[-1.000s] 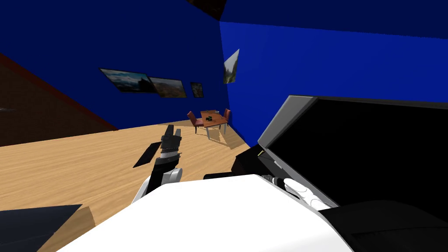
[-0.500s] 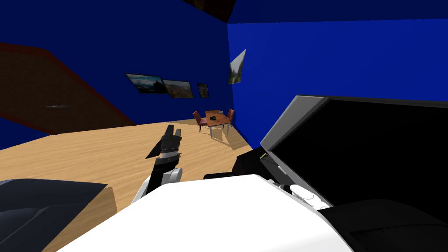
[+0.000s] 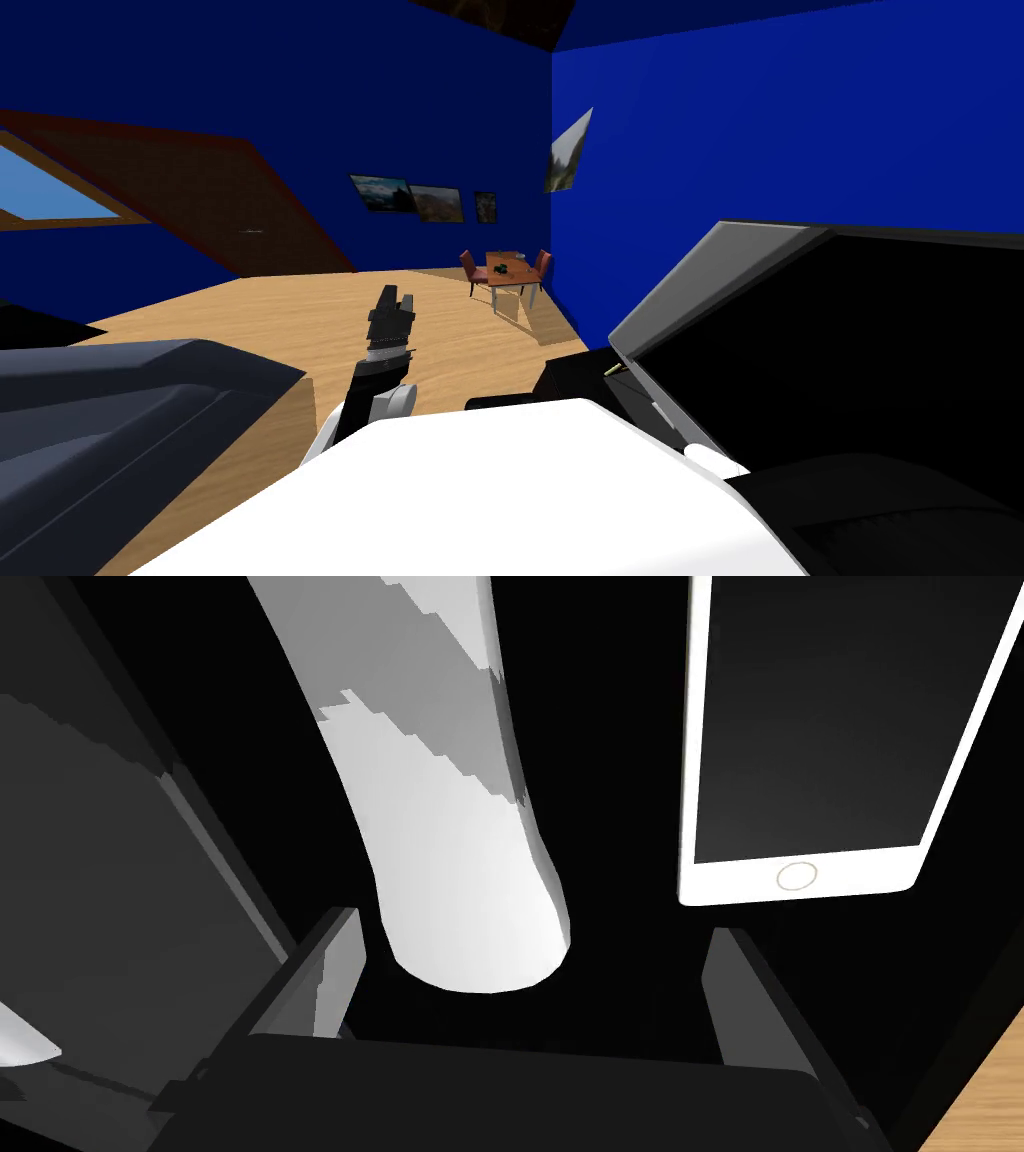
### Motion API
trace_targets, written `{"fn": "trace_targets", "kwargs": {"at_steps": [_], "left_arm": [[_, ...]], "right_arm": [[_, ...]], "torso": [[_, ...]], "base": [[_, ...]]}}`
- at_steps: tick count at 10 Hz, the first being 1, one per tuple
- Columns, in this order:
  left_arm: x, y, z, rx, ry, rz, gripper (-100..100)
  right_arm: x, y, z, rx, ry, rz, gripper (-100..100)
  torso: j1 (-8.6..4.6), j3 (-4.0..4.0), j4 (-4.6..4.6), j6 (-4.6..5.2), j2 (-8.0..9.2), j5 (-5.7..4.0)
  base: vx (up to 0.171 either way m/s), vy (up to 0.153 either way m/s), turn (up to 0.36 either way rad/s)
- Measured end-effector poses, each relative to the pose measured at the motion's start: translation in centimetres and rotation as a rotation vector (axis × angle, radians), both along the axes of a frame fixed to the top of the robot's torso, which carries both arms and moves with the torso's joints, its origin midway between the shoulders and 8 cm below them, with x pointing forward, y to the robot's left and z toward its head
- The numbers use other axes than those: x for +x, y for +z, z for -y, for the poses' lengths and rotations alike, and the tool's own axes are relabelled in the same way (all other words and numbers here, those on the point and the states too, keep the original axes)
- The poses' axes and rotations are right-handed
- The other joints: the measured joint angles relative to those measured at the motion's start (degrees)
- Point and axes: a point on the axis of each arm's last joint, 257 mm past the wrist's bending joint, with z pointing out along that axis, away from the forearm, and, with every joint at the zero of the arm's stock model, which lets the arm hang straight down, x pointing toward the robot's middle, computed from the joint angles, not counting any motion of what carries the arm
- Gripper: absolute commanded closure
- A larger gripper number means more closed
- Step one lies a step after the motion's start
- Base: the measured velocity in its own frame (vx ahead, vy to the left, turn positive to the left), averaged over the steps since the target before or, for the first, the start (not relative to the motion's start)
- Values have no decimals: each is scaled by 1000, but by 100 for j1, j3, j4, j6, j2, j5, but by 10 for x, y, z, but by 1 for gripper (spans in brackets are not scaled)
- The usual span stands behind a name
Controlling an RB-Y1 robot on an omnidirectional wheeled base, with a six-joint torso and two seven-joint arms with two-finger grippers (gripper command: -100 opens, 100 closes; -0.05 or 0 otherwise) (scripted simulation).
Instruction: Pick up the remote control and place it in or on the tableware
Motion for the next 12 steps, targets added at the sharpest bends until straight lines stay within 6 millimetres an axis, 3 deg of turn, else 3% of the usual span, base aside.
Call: {"fn": "trace_targets", "kwargs": {"at_steps": [3,5,6,7,12], "left_arm": [[0,0,0,0,0,0,0],[0,0,0,0,0,0,0],[0,0,0,0,0,0,0],[0,0,0,0,0,0,0],[0,0,0,0,0,0,0]], "right_arm": [[-53,-8,8,-12,0,-100,-100],[-66,-9,1,-7,17,-126,-100],[-66,-8,2,-8,14,-126,0],[-66,-8,2,-8,14,-126,-100],[-77,-30,-21,-8,-6,-123,-100]], "torso": [[-11,0,0,-2,-1,-3],[9,-6,-2,6,-11,1],[17,-10,-3,4,-19,3],[19,-13,-4,4,-23,4],[15,-12,-4,4,-22,3]], "base": [[-55,-73,253],[-17,-12,-29],[0,0,0],[-1,-33,53],[-6,-27,40]]}}
